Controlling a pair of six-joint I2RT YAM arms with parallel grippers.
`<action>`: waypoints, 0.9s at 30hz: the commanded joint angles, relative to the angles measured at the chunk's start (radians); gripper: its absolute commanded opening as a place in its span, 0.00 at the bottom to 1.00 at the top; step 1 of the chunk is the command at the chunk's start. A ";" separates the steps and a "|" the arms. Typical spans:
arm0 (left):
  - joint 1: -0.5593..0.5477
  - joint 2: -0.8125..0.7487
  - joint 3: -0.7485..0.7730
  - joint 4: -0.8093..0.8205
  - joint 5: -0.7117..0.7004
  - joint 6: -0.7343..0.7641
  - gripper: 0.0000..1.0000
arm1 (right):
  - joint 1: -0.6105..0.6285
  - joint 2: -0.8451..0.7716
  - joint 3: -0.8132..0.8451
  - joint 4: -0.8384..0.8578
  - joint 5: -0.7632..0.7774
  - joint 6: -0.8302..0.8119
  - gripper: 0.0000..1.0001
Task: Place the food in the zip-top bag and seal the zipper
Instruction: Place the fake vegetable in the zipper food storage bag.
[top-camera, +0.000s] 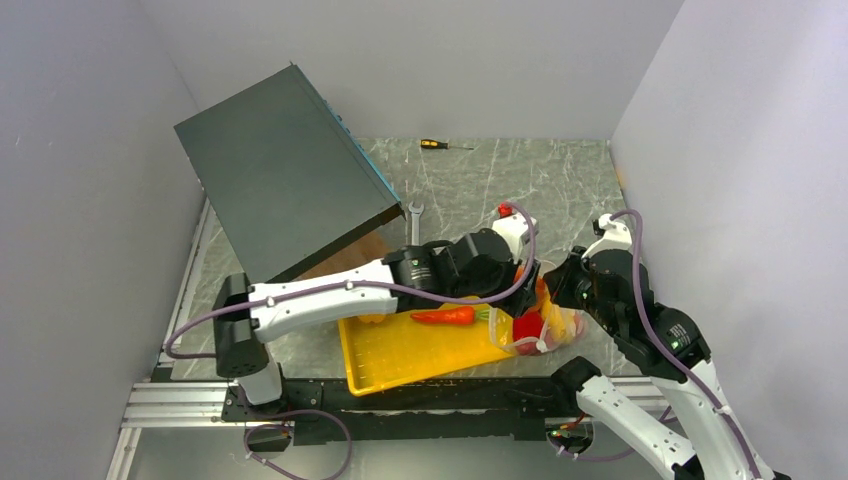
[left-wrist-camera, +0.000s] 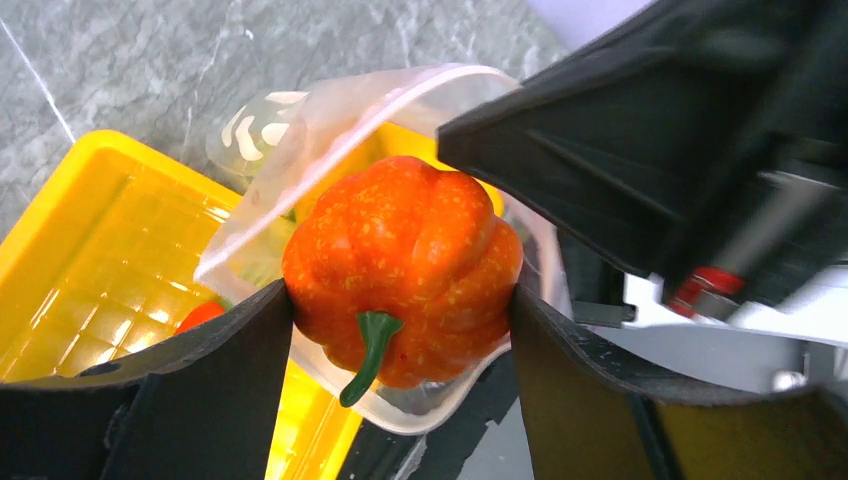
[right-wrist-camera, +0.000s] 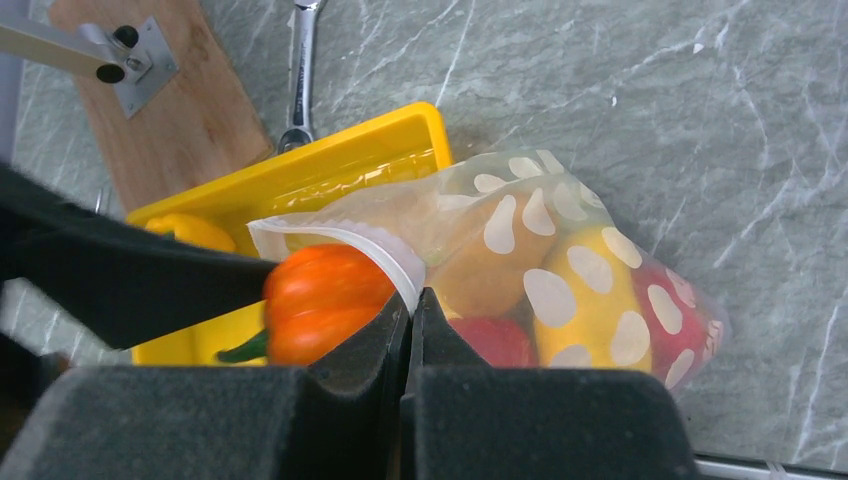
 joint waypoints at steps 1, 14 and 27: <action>0.006 0.043 0.067 -0.009 -0.034 -0.024 0.48 | 0.004 -0.011 0.057 0.061 -0.022 0.001 0.00; 0.022 0.112 0.072 0.043 -0.088 -0.073 0.90 | 0.006 -0.006 0.062 0.060 -0.039 -0.019 0.00; 0.029 -0.105 -0.077 0.064 0.024 -0.070 1.00 | 0.004 -0.013 0.076 0.045 -0.023 -0.022 0.00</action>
